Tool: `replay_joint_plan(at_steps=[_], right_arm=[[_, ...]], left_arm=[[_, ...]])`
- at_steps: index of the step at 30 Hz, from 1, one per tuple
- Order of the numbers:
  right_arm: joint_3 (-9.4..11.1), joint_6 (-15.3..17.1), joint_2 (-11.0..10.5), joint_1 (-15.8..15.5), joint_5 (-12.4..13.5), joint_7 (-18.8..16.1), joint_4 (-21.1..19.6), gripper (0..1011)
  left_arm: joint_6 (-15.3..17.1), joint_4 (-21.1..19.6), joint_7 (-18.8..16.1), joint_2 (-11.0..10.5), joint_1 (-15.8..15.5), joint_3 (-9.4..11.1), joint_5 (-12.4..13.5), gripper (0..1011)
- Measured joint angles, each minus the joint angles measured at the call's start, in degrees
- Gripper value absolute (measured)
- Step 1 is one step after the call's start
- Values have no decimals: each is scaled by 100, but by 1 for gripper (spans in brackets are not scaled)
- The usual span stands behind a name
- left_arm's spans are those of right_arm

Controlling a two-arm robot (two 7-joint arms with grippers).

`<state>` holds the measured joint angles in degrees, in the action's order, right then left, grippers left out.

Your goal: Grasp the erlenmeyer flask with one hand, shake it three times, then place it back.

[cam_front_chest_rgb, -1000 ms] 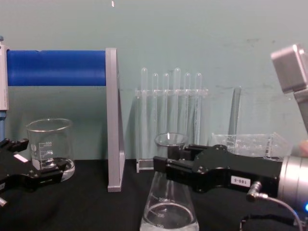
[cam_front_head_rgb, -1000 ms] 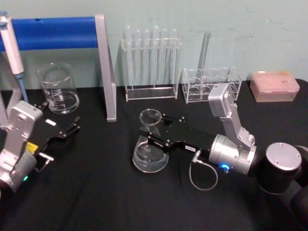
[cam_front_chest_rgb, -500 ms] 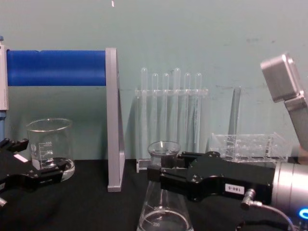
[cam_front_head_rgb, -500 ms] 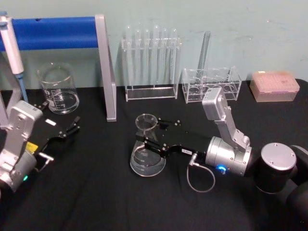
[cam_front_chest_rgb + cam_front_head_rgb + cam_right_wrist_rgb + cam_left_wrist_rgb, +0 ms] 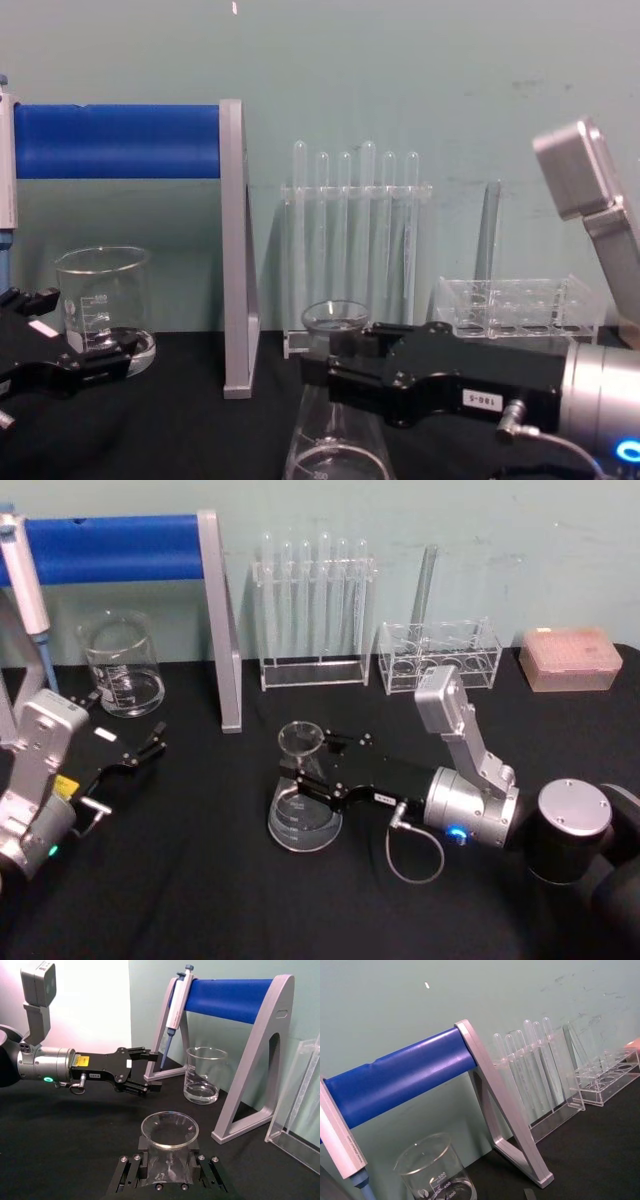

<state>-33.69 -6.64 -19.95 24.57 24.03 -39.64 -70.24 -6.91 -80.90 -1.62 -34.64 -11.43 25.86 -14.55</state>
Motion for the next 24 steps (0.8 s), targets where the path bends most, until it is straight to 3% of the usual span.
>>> replay_joint_plan(at_steps=[24], right_arm=[[-53, 54, 43, 29, -1, -11, 82, 449]], left_arm=[[0, 0, 0, 0, 0, 0, 0, 1001]])
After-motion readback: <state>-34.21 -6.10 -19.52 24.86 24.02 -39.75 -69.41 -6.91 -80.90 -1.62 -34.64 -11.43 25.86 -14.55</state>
